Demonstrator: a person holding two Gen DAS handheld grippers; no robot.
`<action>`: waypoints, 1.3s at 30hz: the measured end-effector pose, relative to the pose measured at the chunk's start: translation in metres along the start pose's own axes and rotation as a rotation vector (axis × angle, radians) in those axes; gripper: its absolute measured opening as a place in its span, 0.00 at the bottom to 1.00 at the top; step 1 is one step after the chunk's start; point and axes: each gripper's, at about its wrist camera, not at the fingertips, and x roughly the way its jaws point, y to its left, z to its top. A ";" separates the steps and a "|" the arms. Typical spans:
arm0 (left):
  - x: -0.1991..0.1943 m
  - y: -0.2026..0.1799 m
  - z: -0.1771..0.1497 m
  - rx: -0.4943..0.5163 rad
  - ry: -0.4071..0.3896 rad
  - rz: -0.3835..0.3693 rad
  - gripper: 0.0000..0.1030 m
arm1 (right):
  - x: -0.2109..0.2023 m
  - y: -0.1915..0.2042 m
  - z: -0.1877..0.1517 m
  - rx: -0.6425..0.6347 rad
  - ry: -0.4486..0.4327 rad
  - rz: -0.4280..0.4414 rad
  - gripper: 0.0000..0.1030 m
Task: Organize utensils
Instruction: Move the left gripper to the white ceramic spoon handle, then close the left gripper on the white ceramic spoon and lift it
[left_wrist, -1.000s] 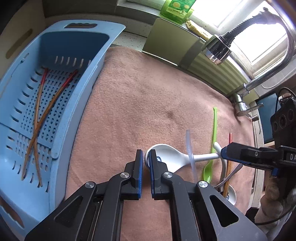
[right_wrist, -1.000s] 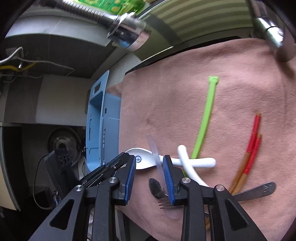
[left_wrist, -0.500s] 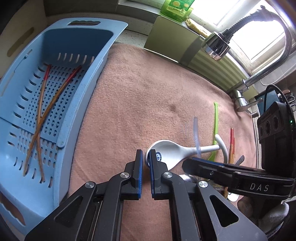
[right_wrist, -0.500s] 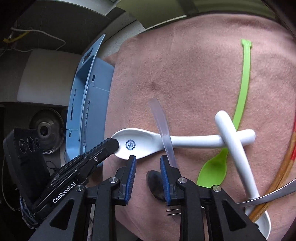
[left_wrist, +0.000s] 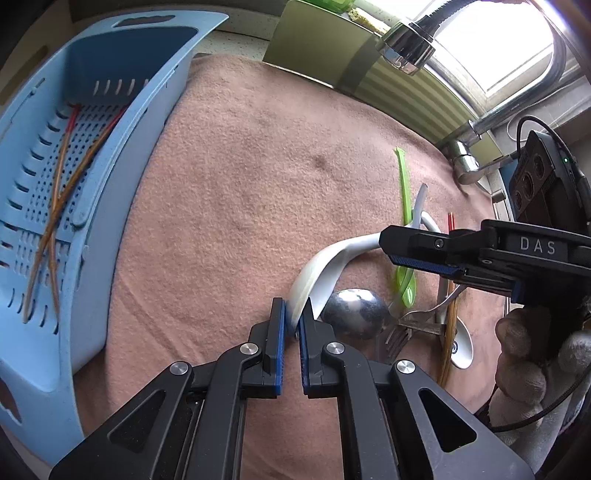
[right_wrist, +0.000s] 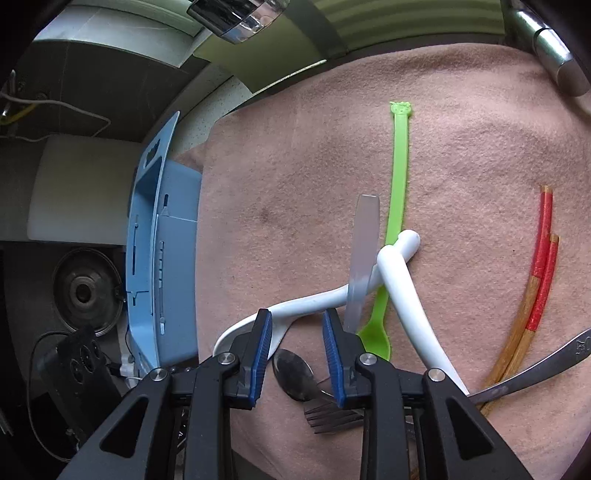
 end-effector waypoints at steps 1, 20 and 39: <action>0.000 0.000 0.001 -0.003 0.000 -0.001 0.06 | 0.000 0.001 0.001 -0.004 -0.002 -0.003 0.25; -0.033 0.015 0.008 0.035 -0.048 0.036 0.16 | -0.004 0.021 0.037 -0.102 -0.030 0.035 0.26; 0.009 -0.039 0.008 0.434 0.051 0.186 0.36 | 0.017 0.009 0.046 -0.021 -0.024 0.071 0.26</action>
